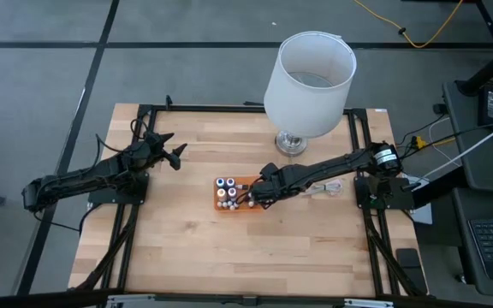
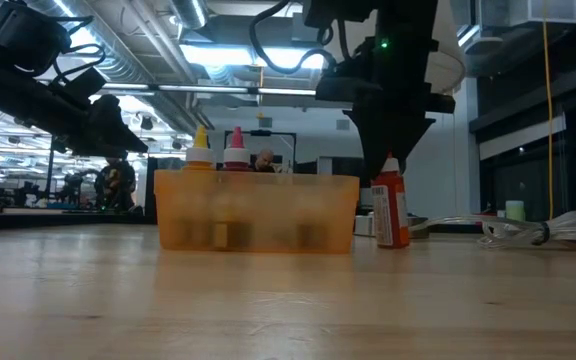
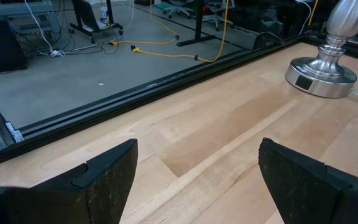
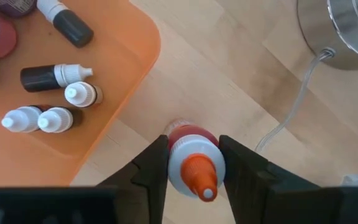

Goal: Pick & Place food coloring
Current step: Put the big orange food coloring bottle into the orange transparent bin

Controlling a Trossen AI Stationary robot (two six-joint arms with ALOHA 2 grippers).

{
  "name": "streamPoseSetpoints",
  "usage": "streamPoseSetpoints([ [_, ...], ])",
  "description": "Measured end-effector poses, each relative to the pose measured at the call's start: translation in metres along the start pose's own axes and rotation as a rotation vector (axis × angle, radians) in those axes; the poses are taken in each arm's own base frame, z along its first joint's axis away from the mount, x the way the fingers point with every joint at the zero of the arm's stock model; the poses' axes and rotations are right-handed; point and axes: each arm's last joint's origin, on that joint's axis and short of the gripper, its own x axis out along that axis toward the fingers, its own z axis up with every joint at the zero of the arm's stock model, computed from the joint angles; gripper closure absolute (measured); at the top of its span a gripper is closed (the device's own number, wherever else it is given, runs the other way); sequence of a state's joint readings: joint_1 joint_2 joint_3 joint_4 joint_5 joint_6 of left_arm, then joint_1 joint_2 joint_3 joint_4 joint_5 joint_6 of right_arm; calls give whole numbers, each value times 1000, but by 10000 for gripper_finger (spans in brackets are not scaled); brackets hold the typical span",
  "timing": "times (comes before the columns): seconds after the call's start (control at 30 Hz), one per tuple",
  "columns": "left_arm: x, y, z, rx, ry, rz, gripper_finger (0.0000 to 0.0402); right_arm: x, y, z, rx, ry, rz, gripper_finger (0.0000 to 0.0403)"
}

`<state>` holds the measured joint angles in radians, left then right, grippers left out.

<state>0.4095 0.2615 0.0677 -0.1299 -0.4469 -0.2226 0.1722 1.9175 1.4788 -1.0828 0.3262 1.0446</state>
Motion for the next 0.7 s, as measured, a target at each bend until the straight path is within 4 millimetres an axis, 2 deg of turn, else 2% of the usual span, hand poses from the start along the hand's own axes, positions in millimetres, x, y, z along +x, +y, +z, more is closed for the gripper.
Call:
streamPoseSetpoints([
  [0.33, 0, 0, 0, -1, 0, 0, 79, -10, -1, 3, -42, 33, -11, 275],
  [0.7, 0, 0, 0, -1, 0, 0, 79, -63, 0, 14, -89, 20, 6, 275],
])
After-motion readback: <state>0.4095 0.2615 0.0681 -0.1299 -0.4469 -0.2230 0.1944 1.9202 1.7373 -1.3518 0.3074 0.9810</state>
